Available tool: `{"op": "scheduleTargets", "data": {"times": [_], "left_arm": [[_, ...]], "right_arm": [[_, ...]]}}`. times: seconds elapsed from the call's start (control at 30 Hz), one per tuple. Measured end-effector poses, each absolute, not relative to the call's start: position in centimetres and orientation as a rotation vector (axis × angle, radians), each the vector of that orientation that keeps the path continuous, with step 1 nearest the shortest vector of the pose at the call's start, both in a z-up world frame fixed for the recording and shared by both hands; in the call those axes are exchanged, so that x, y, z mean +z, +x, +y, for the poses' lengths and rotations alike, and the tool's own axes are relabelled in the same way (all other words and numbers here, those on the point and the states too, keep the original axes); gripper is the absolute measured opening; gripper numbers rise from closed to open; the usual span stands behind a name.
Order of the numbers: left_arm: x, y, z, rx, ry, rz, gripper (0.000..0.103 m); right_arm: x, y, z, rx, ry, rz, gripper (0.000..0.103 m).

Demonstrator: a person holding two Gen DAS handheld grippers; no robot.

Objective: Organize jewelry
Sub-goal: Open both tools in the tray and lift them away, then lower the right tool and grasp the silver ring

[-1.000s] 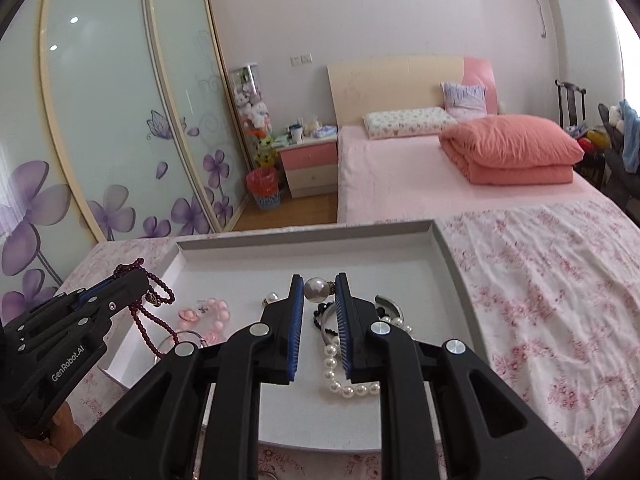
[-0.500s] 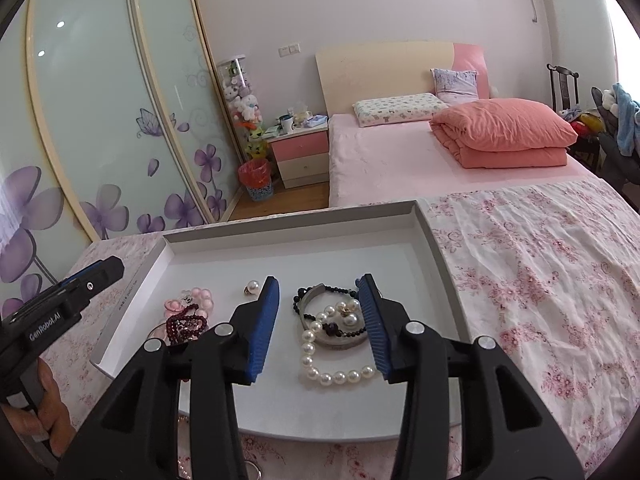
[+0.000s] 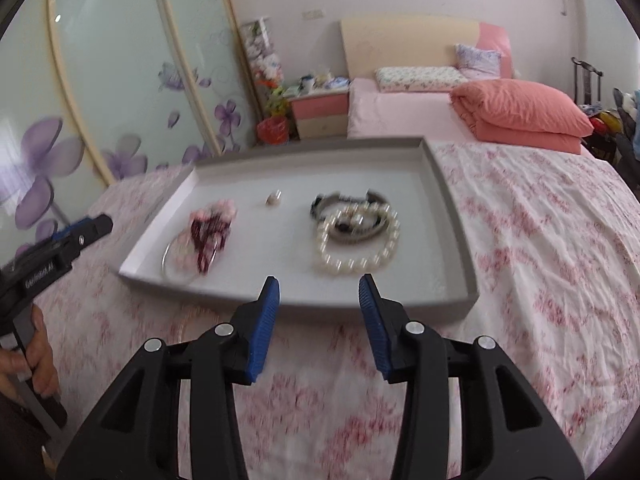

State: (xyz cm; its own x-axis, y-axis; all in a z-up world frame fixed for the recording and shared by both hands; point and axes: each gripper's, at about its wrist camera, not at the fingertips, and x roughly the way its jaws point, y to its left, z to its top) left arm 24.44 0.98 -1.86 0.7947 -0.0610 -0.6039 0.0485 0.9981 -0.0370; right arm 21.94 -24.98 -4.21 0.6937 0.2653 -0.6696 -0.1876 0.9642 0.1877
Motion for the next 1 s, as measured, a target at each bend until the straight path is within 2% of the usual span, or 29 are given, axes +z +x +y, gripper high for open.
{"op": "scheduleTargets", "data": {"times": [0.17,0.67,1.0], "left_arm": [[-2.8,22.8,1.7,-0.049,0.003,0.682,0.061],[-3.8,21.8,2.2,-0.047,0.011,0.725,0.064],[-4.0,21.8,0.4,-0.087,0.032,0.744,0.067]], "right_arm": [[-5.7,20.1,-22.9,0.342,0.002,0.853,0.036],[-7.1,20.2,-19.5,0.353,-0.122,0.873,0.024],[-7.0,20.2,-19.5,0.293,-0.146,0.873,0.023]]}}
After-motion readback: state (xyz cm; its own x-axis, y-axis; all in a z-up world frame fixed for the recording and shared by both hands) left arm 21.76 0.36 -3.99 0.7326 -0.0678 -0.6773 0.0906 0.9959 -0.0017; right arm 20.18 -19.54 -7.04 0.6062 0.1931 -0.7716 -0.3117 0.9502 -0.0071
